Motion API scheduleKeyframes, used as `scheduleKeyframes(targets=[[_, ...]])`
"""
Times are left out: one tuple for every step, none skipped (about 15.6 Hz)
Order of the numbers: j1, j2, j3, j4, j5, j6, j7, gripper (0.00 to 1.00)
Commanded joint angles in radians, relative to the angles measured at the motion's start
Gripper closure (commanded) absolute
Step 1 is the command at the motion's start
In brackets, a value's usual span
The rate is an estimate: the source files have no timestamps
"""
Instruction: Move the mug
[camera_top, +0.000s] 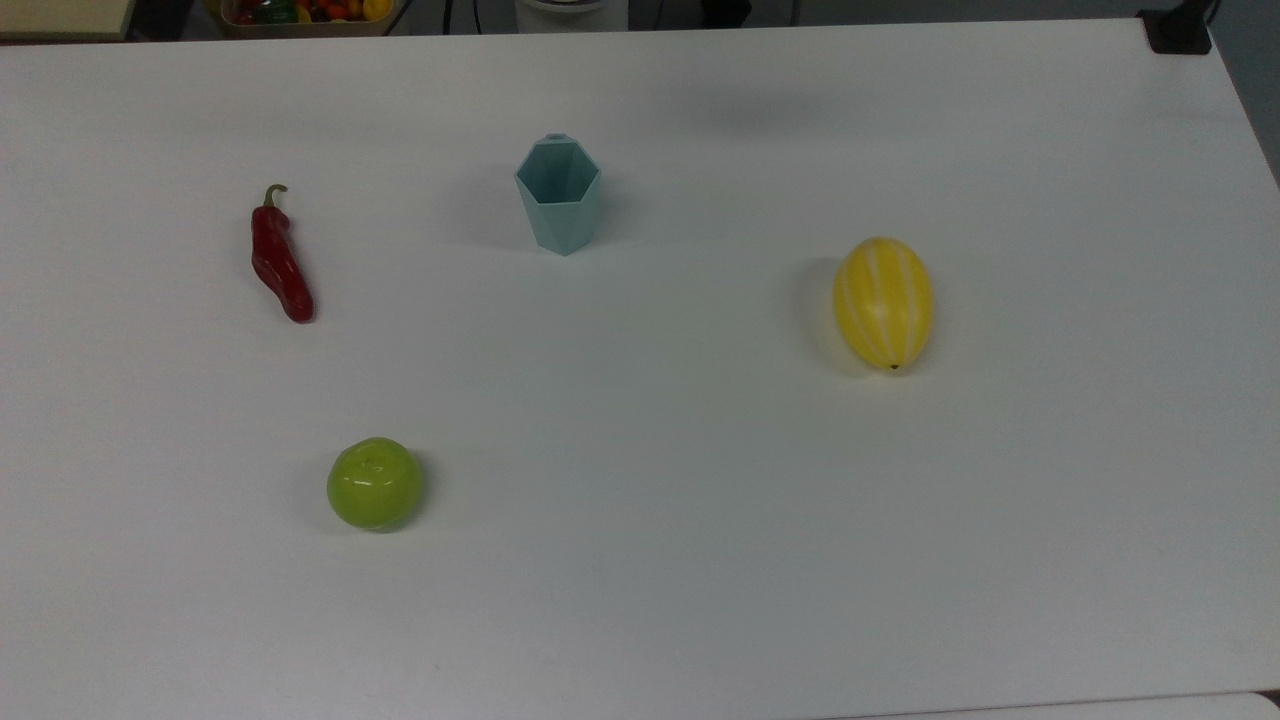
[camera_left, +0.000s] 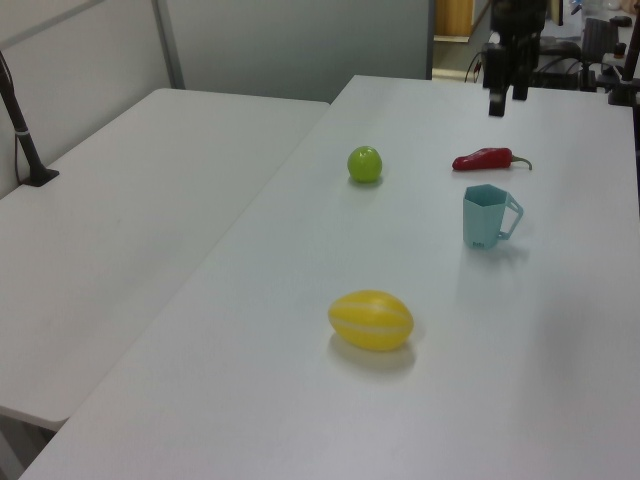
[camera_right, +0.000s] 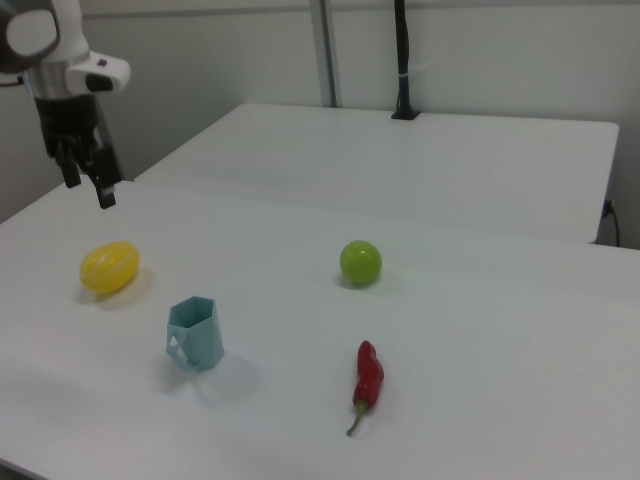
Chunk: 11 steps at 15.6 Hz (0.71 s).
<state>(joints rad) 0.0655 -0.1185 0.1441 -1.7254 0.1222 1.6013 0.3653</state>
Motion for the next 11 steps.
scheduleKeyframes(targets=[[0.003,0.007,-0.079,0.069,0.016,-0.046,-0.009,0.00],[0.010,0.008,-0.102,0.079,0.016,-0.040,-0.058,0.00],[0.010,0.008,-0.109,0.087,0.010,-0.037,-0.116,0.00],[0.010,0.008,-0.115,0.087,0.002,-0.028,-0.184,0.00],[0.013,0.007,-0.136,0.086,0.001,-0.009,-0.257,0.00],[0.043,0.008,-0.168,0.083,-0.003,0.014,-0.329,0.00],[0.077,0.013,-0.208,0.081,-0.004,0.038,-0.386,0.00],[0.091,0.014,-0.247,0.081,-0.003,0.063,-0.426,0.00],[0.096,0.017,-0.264,0.081,-0.004,0.084,-0.466,0.00],[0.094,0.022,-0.265,0.081,-0.004,0.100,-0.501,0.00],[0.094,0.028,-0.268,0.081,-0.004,0.112,-0.512,0.00]])
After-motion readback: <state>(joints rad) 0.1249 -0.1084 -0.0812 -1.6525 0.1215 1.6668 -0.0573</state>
